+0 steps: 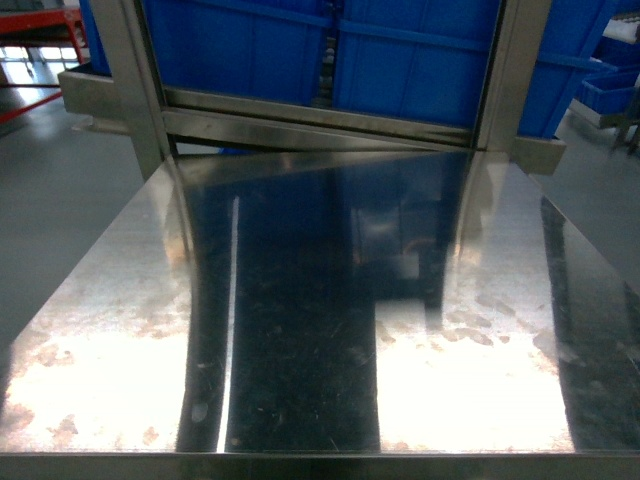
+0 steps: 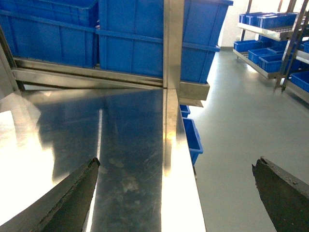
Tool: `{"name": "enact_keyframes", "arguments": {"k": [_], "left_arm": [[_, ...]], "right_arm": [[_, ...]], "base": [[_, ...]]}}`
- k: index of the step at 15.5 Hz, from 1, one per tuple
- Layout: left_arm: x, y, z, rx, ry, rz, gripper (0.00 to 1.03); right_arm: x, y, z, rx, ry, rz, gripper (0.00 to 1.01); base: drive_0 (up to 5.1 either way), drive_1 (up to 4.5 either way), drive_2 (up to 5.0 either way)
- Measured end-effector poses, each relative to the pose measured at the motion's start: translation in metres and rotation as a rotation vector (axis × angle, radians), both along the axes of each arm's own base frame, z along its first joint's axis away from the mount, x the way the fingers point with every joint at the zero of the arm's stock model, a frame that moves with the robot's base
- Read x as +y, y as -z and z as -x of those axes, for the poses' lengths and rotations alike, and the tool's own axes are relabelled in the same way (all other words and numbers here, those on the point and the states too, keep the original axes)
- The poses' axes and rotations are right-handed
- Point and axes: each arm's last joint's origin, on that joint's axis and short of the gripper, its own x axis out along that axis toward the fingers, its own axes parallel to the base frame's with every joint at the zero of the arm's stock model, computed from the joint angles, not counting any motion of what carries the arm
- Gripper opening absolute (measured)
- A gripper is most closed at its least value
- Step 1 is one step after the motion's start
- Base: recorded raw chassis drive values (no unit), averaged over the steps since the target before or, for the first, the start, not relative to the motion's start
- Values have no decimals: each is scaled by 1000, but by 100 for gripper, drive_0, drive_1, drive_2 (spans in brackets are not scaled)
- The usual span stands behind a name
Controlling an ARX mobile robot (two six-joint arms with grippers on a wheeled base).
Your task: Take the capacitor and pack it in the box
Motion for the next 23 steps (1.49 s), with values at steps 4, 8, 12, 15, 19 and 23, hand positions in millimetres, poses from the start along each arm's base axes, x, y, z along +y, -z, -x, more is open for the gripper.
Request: {"name": "enact_keyframes", "arguments": {"k": [4,8,12,15,19,23], "left_arm": [[0,3,0,25,-1,0,44],[0,3,0,25,0,0,44],[0,3,0,25,0,0,44],[0,3,0,25,0,0,44],[0,3,0,21,0,0,44],[0,3,0,24,0,0,44]], "right_arm": [[0,0,0,0,0,0,98],[0,0,0,0,0,0,98],[0,0,0,0,0,0,98],[0,0,0,0,0,0,98],[0,0,0,-3,0,0,98],[0,0,0,-2,0,0,98]], "base": [[0,0,0],[0,0,0],[0,0,0],[0,0,0],[0,0,0],[0,0,0]]}}
